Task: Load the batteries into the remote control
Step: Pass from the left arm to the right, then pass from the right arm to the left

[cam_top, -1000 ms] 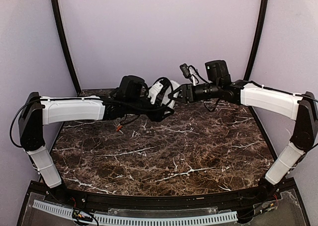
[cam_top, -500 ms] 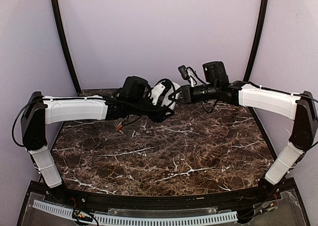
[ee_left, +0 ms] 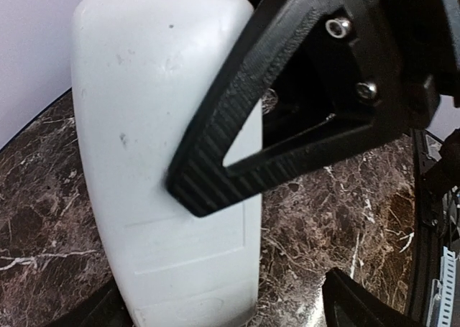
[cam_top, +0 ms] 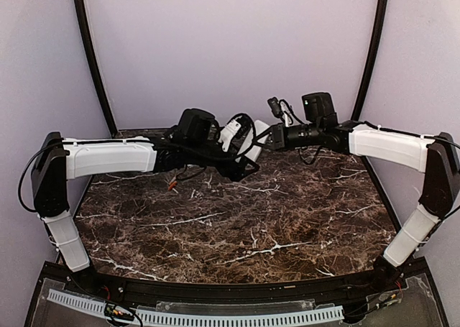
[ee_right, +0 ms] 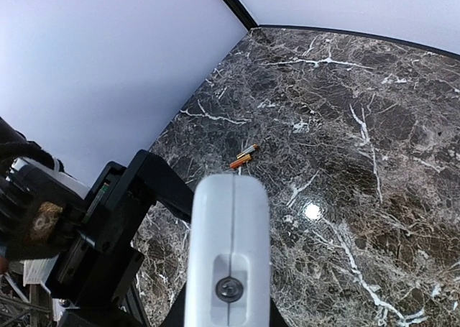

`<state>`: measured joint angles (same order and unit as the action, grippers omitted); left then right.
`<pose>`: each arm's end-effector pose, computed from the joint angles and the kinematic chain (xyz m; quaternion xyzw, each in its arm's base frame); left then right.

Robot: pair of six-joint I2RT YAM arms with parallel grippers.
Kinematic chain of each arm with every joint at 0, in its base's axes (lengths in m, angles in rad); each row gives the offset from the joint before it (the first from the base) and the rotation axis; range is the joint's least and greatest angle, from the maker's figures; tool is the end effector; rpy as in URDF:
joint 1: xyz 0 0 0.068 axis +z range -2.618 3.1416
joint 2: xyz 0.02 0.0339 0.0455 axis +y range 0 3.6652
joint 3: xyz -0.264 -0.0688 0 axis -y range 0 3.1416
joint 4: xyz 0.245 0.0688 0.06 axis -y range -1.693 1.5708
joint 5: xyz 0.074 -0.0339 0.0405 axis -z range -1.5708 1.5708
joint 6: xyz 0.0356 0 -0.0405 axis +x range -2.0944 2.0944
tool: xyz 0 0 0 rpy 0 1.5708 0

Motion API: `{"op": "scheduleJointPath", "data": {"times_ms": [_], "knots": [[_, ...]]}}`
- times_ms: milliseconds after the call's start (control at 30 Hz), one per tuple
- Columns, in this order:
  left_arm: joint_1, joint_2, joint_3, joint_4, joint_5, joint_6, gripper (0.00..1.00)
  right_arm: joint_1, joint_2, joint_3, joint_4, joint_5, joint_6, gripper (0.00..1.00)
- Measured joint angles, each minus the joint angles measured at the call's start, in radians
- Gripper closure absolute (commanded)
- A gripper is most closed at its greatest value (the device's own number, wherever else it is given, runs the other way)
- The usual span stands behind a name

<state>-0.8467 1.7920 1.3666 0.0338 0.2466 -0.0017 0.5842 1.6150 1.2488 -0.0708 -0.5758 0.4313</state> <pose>0.2758 -0.3250 0.2832 0.4006 0.7243 -0.3203 0.4608 0.3030 0.2235 0.3016 -0.2138 0.7948 0.4597 0.3335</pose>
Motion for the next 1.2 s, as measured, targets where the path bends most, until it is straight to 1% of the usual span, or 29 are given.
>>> {"op": "scheduleJointPath", "data": {"times_ms": [133,267,333,433,533,600,667,800,900,1033,1200], "knots": [[0.032,-0.032,-0.045,0.032,0.109,-0.053,0.07,-0.047,-0.015,-0.060,0.056,-0.072,0.015,1.00],[0.089,-0.100,-0.140,0.114,0.218,-0.138,0.08,-0.077,-0.032,-0.095,0.100,-0.138,0.011,1.00],[0.115,-0.128,-0.196,0.176,0.264,-0.195,0.11,-0.079,-0.048,-0.113,0.132,-0.176,0.009,1.00],[0.139,-0.137,-0.262,0.267,0.317,-0.283,0.18,-0.079,-0.065,-0.140,0.181,-0.226,0.011,1.00],[0.138,-0.136,-0.304,0.328,0.355,-0.374,0.28,-0.079,-0.072,-0.166,0.228,-0.261,0.019,1.00],[0.136,-0.132,-0.319,0.365,0.368,-0.428,0.31,-0.079,-0.082,-0.204,0.278,-0.269,0.029,1.00],[0.135,-0.126,-0.335,0.422,0.374,-0.503,0.32,-0.079,-0.099,-0.259,0.331,-0.270,0.051,1.00],[0.124,-0.107,-0.380,0.555,0.369,-0.637,0.33,-0.079,-0.114,-0.373,0.478,-0.260,0.122,1.00],[0.107,-0.080,-0.393,0.598,0.349,-0.697,0.33,-0.078,-0.115,-0.451,0.589,-0.238,0.191,1.00],[0.075,-0.047,-0.393,0.620,0.328,-0.732,0.29,-0.072,-0.109,-0.482,0.703,-0.219,0.263,1.00],[0.056,-0.017,-0.381,0.648,0.322,-0.744,0.30,-0.061,-0.083,-0.482,0.838,-0.225,0.334,1.00]]}}
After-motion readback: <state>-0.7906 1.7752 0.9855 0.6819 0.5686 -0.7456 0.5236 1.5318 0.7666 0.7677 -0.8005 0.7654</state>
